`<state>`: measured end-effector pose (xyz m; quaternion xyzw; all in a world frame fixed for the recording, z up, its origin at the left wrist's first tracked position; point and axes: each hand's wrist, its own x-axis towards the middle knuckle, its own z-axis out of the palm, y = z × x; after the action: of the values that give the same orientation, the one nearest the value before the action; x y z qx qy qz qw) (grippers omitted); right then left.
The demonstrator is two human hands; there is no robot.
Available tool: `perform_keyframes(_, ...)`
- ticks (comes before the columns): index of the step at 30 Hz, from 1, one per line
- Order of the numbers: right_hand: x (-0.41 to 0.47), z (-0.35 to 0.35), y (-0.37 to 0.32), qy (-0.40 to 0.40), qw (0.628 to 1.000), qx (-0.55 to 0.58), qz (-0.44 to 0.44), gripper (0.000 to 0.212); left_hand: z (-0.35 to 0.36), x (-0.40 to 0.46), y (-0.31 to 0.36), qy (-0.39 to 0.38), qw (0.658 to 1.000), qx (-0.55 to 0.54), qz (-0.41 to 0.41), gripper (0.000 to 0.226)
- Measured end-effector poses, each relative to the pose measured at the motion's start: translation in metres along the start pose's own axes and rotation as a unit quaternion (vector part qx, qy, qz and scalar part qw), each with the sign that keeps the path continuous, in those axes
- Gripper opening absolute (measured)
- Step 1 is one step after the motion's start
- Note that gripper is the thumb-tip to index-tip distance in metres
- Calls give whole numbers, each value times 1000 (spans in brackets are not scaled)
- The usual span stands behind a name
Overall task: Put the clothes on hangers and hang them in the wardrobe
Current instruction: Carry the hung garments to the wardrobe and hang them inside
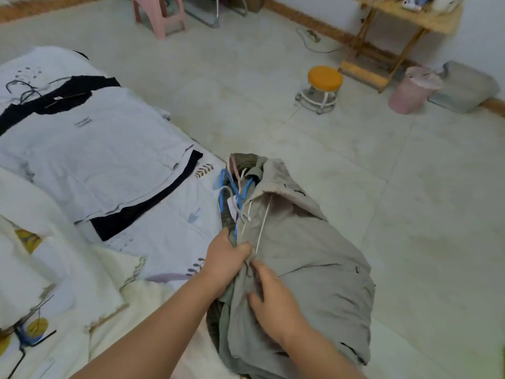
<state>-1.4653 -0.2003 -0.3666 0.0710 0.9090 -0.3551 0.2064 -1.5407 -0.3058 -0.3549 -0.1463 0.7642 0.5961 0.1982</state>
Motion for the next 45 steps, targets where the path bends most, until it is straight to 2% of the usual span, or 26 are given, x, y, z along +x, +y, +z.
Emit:
perform_keyframes(9,-102,-136,9,219,975,22,12,45,65,-98,121,-137,983,-5,121,20)
perform_keyframes(16,-225,-231,42,332,942,-11,34,46,132,-216,150,-213,954,48,205,22)
perform_keyframes(21,-332,-283,76,410,910,-26,54,52,183,-302,176,-272,913,118,280,14)
perform_keyframes(24,-400,-306,102,453,887,-35,86,58,208,-361,196,-319,877,140,330,15)
perform_keyframes(26,-443,-319,120,471,874,-40,109,63,221,-398,208,-344,853,159,358,8)
perform_keyframes(28,-482,-330,134,483,865,-46,129,68,231,-432,218,-369,823,182,391,25)
perform_keyframes(31,-537,-346,149,504,850,-58,142,77,244,-476,231,-401,776,208,440,25)
perform_keyframes(33,-572,-355,156,510,843,-69,154,83,251,-495,238,-395,741,243,485,25)
perform_keyframes(37,-638,-371,167,516,822,-125,204,97,260,-521,247,-362,669,290,581,44)
perform_keyframes(41,-693,-374,170,475,817,-194,263,110,270,-545,250,-346,608,293,652,36)
perform_keyframes(45,-733,-360,173,446,822,-218,281,110,285,-564,255,-351,556,282,699,26)
